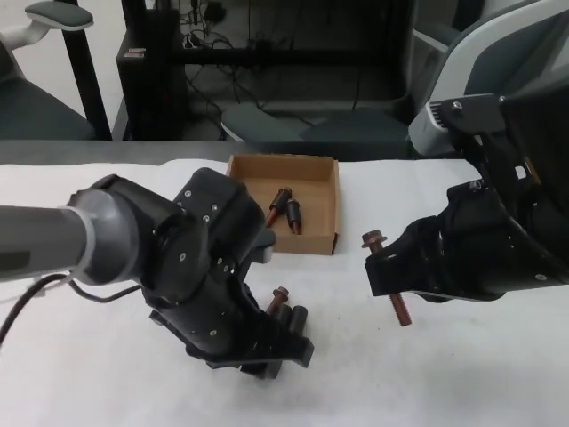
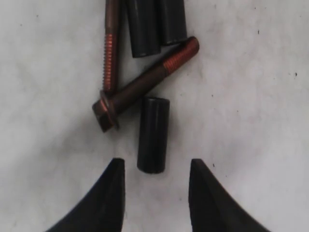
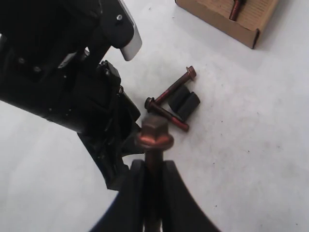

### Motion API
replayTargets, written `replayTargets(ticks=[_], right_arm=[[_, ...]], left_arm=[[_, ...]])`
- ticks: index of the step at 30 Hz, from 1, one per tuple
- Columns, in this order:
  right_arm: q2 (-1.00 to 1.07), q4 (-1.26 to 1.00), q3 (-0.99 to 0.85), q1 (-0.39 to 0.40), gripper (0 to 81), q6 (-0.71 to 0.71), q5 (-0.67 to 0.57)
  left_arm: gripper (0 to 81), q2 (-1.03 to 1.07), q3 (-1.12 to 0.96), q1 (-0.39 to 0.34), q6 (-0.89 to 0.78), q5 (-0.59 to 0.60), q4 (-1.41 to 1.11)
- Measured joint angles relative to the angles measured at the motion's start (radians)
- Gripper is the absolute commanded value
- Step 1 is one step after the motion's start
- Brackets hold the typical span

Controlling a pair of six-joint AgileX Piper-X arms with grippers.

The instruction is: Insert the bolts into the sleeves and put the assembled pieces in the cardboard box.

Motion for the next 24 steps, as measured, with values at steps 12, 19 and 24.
replayTargets(ticks=[12, 19, 24], right_arm=[[0.000, -0.048, 0.000, 0.000, 0.0, 0.000, -0.035], [0.000, -0.050, 0.000, 0.000, 0.0, 0.000, -0.037], [0.000, -0.050, 0.000, 0.000, 0.0, 0.000, -0.047]], left_arm=[[43.1, 0.034, -0.010, 0.000, -0.017, 0.000, -0.061], [43.1, 0.043, -0.034, 0.000, -0.017, 0.000, -0.061], [43.1, 0.075, -0.036, -0.002, -0.017, 0.000, -0.061]])
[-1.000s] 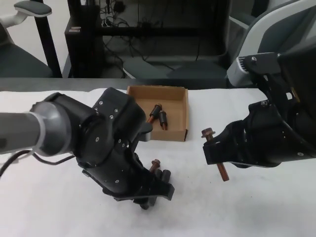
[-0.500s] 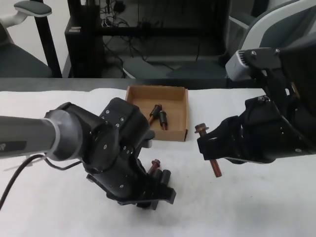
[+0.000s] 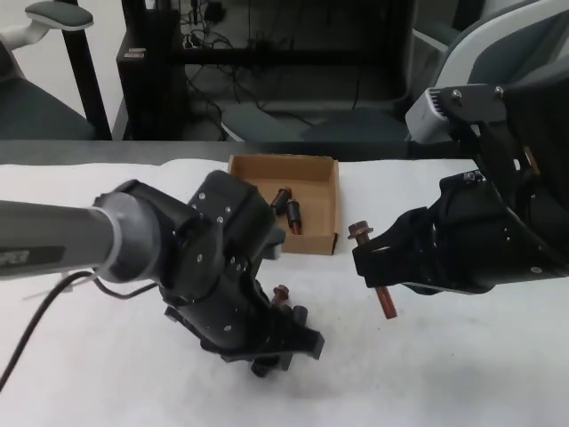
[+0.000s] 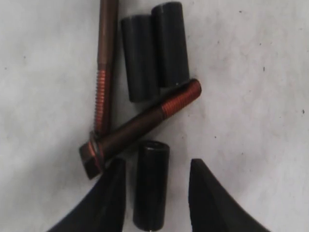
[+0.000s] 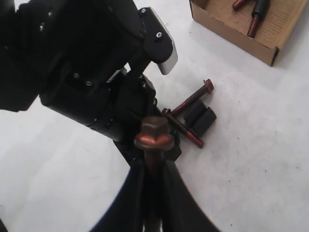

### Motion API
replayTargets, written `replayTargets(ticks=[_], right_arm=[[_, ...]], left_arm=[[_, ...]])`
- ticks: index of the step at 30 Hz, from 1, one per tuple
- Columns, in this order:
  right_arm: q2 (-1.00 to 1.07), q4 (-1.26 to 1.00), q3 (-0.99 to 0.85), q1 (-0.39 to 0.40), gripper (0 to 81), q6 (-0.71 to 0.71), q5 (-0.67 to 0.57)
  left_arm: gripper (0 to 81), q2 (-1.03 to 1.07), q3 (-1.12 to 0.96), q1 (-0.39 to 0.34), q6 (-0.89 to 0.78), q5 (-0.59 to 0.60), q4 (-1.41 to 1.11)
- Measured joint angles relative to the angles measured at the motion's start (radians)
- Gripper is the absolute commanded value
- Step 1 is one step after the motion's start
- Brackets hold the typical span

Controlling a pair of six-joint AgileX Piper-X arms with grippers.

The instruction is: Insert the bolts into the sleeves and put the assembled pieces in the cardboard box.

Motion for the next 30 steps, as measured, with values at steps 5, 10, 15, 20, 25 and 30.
replayTargets(ticks=[5, 10, 15, 20, 25, 30], right_arm=[[0.000, 0.000, 0.000, 0.000, 0.0, 0.000, -0.004], [0.000, 0.000, 0.000, 0.000, 0.0, 0.000, -0.004], [0.000, 0.000, 0.000, 0.000, 0.0, 0.000, -0.004], [0.000, -0.002, 0.000, 0.000, 0.0, 0.000, -0.004], [0.000, -0.012, 0.000, 0.000, 0.0, 0.000, -0.004], [0.000, -0.018, 0.000, 0.000, 0.0, 0.000, -0.004]], left_arm=[[43.1, 0.017, -0.003, -0.003, 0.000, 0.000, 0.000], [43.0, 0.029, -0.013, -0.003, 0.000, 0.018, 0.005], [13.2, 0.033, -0.016, -0.003, 0.000, 0.011, 0.008], [1.7, 0.036, -0.016, -0.003, 0.000, 0.011, 0.008], [1.7, 0.036, -0.016, -0.003, 0.002, 0.011, 0.014], [1.7, 0.036, -0.022, -0.003, 0.002, 0.013, 0.038]])
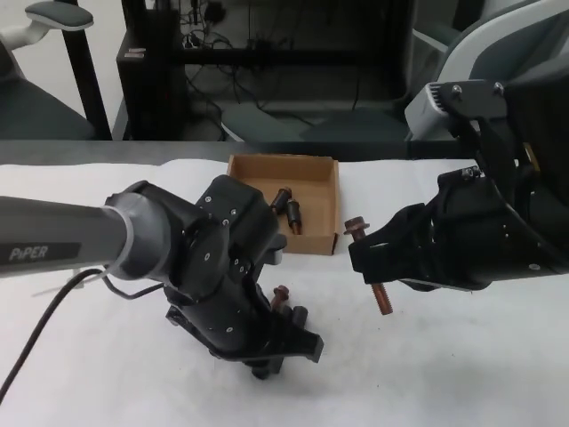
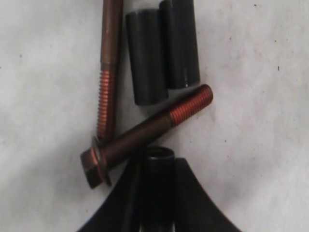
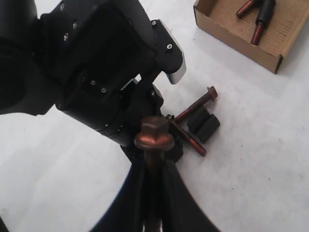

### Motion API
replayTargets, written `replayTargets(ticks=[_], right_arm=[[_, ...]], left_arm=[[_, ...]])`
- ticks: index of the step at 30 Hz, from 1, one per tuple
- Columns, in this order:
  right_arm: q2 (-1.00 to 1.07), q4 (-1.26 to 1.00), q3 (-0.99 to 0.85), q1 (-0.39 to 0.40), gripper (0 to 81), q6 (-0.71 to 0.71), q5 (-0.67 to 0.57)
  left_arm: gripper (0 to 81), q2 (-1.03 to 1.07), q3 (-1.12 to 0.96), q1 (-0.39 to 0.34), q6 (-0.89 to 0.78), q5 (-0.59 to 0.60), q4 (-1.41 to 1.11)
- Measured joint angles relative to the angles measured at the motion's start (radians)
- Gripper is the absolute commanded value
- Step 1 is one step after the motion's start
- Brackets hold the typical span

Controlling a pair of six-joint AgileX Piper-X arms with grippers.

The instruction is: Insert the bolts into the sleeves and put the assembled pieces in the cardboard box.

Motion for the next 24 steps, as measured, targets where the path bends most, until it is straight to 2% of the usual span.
replayTargets(ticks=[8, 16, 24], right_arm=[[-0.039, 0.000, 0.000, 0.000, 0.0, 0.000, 0.000], [-0.059, -0.030, 0.000, 0.000, 0.0, 0.044, 0.000], [-0.059, -0.197, 0.000, 0.000, 0.0, 0.160, 0.002]], left_arm=[[1.7, -0.067, 0.048, 0.000, 0.000, 0.002, 0.035], [1.7, -0.380, 0.252, 0.000, 0.000, 0.016, -0.072], [1.7, -0.705, 0.433, 0.000, -0.025, 0.140, -0.309]])
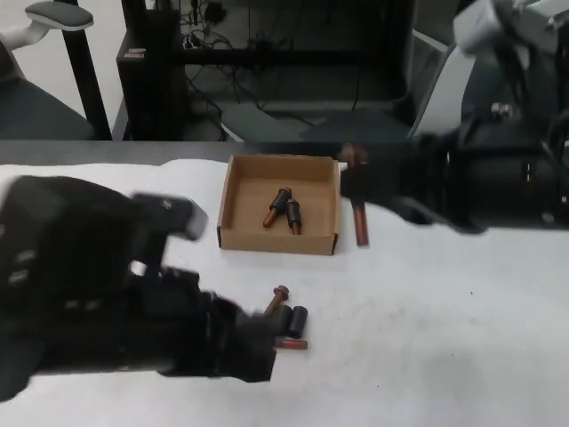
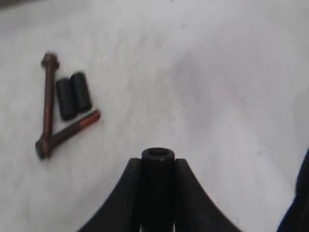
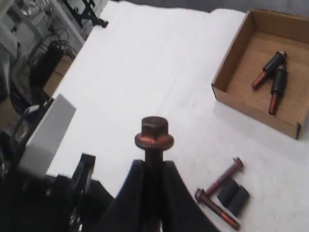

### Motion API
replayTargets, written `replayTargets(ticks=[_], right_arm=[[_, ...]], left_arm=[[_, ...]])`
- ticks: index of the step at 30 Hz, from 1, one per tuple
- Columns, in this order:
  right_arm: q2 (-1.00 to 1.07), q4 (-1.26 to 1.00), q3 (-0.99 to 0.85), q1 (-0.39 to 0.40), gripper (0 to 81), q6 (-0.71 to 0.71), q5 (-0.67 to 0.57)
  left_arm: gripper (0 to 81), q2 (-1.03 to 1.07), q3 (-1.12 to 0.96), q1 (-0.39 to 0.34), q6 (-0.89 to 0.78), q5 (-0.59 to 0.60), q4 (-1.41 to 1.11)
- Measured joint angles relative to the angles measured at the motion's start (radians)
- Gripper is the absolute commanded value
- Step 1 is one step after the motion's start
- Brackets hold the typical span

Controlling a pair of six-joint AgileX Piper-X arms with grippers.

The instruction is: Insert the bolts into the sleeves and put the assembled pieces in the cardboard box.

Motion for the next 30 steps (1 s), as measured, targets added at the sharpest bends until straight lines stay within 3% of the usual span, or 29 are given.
replayTargets(ticks=[5, 14, 30], right_arm=[[0.014, -0.110, 0.000, 0.000, 0.0, 0.071, -0.003], [0.101, -0.283, 0.000, 0.000, 0.4, 0.193, -0.033], [0.127, -0.315, 0.000, 0.083, 0.4, 0.210, -0.053]], left_arm=[[1.7, -0.126, 0.048, 0.000, -0.030, 0.068, -0.216], [1.7, -0.135, 0.056, 0.056, -0.077, 0.137, -0.269], [1.7, -0.135, 0.056, 0.077, -0.100, 0.212, -0.334]])
